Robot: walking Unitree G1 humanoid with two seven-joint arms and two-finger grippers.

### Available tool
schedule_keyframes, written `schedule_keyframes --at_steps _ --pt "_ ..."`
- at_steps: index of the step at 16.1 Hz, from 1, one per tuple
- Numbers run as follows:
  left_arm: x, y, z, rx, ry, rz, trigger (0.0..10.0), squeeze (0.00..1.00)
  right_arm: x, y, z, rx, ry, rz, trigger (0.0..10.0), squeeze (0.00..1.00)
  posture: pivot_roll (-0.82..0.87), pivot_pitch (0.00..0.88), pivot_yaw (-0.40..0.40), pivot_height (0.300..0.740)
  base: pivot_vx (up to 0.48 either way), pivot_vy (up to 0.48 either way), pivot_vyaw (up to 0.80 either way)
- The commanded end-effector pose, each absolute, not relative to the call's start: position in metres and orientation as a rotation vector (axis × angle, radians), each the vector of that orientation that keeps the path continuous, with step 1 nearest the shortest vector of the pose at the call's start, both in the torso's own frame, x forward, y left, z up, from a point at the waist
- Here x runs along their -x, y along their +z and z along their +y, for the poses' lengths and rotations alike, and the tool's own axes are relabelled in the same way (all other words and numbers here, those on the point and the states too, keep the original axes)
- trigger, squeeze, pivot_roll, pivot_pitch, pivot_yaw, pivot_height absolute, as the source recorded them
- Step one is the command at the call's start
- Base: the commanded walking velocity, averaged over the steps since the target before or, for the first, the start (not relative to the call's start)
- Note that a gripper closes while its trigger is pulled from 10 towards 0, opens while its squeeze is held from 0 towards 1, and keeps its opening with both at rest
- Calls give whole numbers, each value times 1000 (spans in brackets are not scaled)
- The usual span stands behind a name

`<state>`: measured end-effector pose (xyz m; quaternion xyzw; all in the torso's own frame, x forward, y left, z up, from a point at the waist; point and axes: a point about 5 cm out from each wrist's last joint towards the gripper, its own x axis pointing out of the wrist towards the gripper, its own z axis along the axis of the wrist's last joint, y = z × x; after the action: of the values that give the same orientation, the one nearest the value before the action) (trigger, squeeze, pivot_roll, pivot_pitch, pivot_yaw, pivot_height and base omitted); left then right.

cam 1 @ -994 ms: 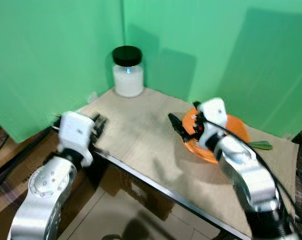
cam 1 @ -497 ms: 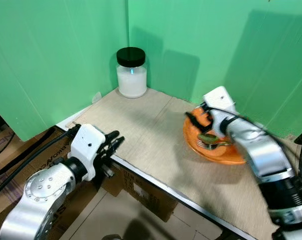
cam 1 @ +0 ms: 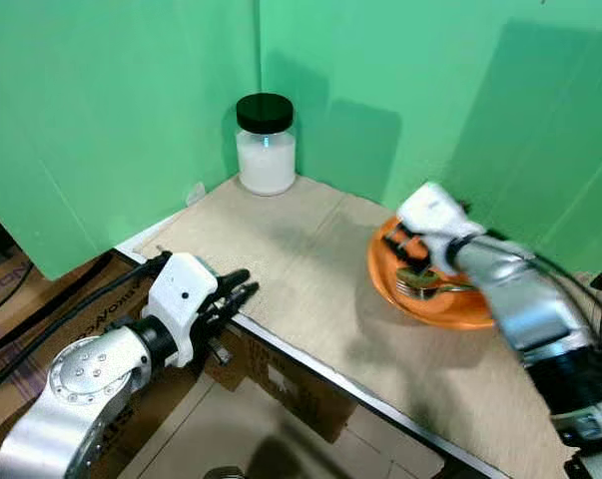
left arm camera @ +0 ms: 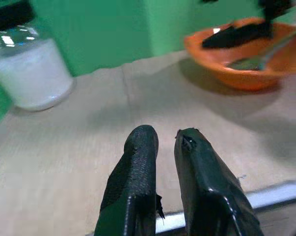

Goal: Setting the table

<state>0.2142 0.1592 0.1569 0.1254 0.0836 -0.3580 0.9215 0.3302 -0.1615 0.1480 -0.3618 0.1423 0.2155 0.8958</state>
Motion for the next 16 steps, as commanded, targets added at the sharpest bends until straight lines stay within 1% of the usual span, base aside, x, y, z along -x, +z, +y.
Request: schedule_keyframes --at_steps 1,3,7,9,11,12,14,16 --pt "-209 159 154 -238 -797 183 10000 0 -334 155 -158 789 463 263 10000 0 130 0 -22 740 0 0 0" --pt "-203 157 154 -215 -847 219 10000 0 -332 153 -150 845 526 263 10000 0 132 0 -24 740 0 0 0" --pt "-204 158 157 -222 -841 226 10000 0 -333 152 -145 848 552 255 10000 0 137 0 -29 740 0 0 0" --pt "-205 159 158 -219 -830 223 10000 0 -338 158 -160 843 478 245 10000 0 134 0 -23 740 0 0 0" --pt "-207 160 159 -210 -826 225 10000 0 -340 161 -169 845 452 253 10000 0 131 0 -16 740 0 0 0" --pt "-211 161 161 -155 -800 231 10000 1000 -341 159 -177 867 438 274 10000 0 131 0 -16 740 0 0 0" --pt "-216 164 162 -116 -790 223 10000 1000 -339 152 -192 920 420 326 10000 0 129 0 -10 740 0 0 0" --pt "-215 164 162 -139 -819 226 10000 1000 -336 147 -197 959 418 354 10000 0 121 0 -3 740 0 0 0"
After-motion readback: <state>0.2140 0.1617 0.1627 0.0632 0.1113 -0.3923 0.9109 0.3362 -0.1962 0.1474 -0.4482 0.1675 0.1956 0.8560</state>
